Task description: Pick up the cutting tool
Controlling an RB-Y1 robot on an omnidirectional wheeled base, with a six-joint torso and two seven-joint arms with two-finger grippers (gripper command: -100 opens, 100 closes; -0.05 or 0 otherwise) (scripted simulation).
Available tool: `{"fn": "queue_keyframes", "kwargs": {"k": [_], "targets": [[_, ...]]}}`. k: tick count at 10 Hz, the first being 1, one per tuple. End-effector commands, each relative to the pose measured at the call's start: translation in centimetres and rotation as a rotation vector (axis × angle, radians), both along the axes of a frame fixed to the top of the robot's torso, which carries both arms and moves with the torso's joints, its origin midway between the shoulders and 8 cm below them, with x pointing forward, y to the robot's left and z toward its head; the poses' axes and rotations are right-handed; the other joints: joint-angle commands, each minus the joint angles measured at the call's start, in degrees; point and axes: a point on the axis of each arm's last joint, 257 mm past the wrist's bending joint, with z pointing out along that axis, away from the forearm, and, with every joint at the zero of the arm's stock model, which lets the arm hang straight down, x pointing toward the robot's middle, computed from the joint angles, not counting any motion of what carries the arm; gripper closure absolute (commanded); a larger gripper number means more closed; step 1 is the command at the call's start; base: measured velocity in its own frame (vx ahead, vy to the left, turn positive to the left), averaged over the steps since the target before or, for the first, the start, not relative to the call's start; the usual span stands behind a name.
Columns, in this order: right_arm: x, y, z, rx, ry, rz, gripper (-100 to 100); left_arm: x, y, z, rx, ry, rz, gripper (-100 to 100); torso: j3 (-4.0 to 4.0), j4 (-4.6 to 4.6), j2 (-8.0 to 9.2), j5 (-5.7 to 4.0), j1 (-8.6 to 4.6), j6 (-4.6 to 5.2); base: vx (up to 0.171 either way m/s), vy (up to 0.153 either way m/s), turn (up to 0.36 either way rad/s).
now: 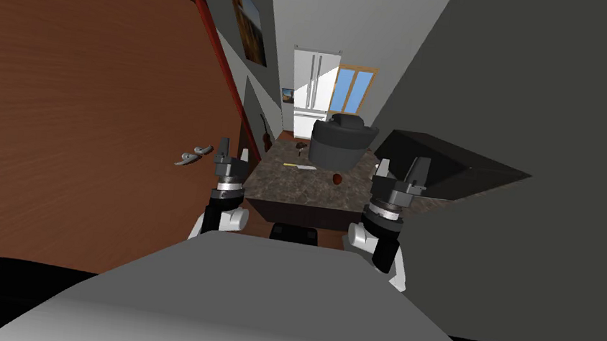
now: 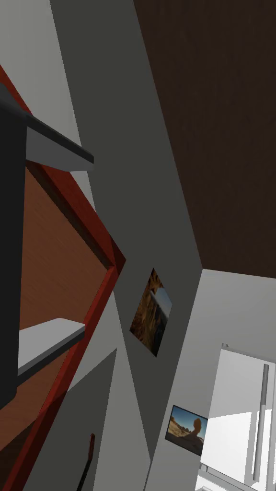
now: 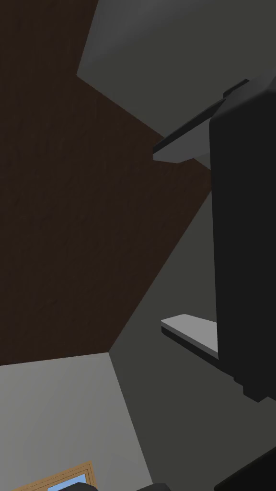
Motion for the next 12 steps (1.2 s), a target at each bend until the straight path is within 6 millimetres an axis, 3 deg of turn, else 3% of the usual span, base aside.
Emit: {"fn": "queue_keyframes", "kwargs": {"k": [1, 6, 10, 11, 12], "targets": [[0.0, 0.0, 0.0, 0.0, 0.0, 0.0, 0, 0.7, 0.2, -0.9, 0.016, 0.037, -0.014, -100, 0.0, 0.0, 0.0, 0.0, 0.0, 0.0, -0.066, 0.022, -0.141], [0.0, 0.0, 0.0, 0.0, 0.0, 0.0, 0, 3.1, 2.0, -4.2, 0.041, 0.17, -0.037, -100, 0.22, 0.09, 0.37, 0.06, 0.3, 0.02, -0.097, 0.048, -0.19], [0.0, 0.0, 0.0, 0.0, 0.0, 0.0, 0, 5.3, 5.1, -8.0, 0.045, 0.32, -0.033, -100, 0.1, 0.04, 0.16, 0.05, 0.2, -0.01, -0.045, 0.033, -0.211], [0.0, 0.0, 0.0, 0.0, 0.0, 0.0, 0, 5.4, 5.1, -8.1, 0.044, 0.323, -0.033, -100, 0.07, 0.03, 0.11, 0.04, 0.18, 0.02, -0.025, 0.03, -0.143], [0.0, 0.0, 0.0, 0.0, 0.0, 0.0, 0, 6.0, 6.5, -9.5, 0.041, 0.376, -0.026, -100, 0.05, 0.02, 0.07, 0.04, 0.19, -0.01, -0.033, 0.042, -0.261]]}}
